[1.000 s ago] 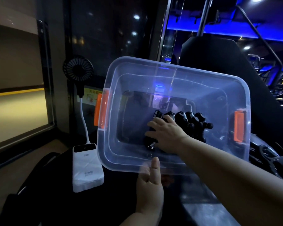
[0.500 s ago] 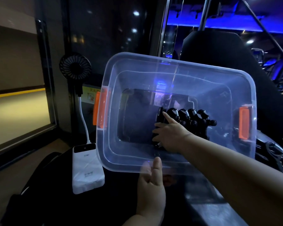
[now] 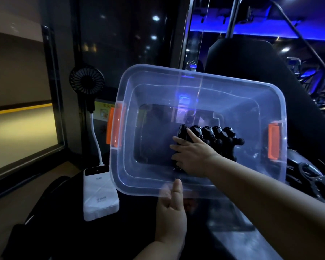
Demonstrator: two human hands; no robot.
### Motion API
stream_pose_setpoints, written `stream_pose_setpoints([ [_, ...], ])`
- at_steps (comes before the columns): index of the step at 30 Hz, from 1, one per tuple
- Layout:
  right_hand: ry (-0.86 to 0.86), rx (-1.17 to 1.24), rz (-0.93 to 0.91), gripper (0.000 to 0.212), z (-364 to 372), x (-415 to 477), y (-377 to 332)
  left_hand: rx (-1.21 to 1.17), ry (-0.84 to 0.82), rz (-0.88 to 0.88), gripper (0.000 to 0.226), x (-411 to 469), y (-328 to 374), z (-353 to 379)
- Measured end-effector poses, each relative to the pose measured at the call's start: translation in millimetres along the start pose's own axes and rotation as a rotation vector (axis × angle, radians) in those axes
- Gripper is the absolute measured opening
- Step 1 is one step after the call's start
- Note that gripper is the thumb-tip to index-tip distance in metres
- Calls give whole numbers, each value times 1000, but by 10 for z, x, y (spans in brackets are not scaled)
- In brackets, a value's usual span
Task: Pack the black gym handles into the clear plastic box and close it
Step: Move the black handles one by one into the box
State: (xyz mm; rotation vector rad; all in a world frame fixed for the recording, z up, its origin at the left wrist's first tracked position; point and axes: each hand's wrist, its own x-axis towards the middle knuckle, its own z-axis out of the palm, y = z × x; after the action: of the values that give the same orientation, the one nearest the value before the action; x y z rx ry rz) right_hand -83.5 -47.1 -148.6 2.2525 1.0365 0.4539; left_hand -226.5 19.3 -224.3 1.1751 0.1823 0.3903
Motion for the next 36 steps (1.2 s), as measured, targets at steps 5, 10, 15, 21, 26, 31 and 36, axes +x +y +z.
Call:
stream_pose_setpoints([
  [5, 81, 187, 90, 39, -24, -197, 22, 20, 42, -22, 62, -20, 0, 11],
  [10, 164, 473, 167, 38, -46, -502, 33, 39, 83, -27, 40, -19, -6, 39],
  [15, 200, 608, 238, 35, -27, -835, 15, 17, 93, -1, 34, -6, -18, 55],
  [21, 300, 699, 386, 32, 14, -1401, -110, -7, 51, 23, 23, -12, -25, 69],
  [26, 530, 707, 522, 40, 207, -1949, -275, -24, 37, 32, 24, -45, -24, 69],
  [31, 664, 724, 816, 18, 461, -2377, -313, -3, 27, 30, 29, -29, -54, 49],
  [36, 157, 646, 1085, 26, 621, -2544, -338, -18, 40, 24, 28, -66, -40, 70],
])
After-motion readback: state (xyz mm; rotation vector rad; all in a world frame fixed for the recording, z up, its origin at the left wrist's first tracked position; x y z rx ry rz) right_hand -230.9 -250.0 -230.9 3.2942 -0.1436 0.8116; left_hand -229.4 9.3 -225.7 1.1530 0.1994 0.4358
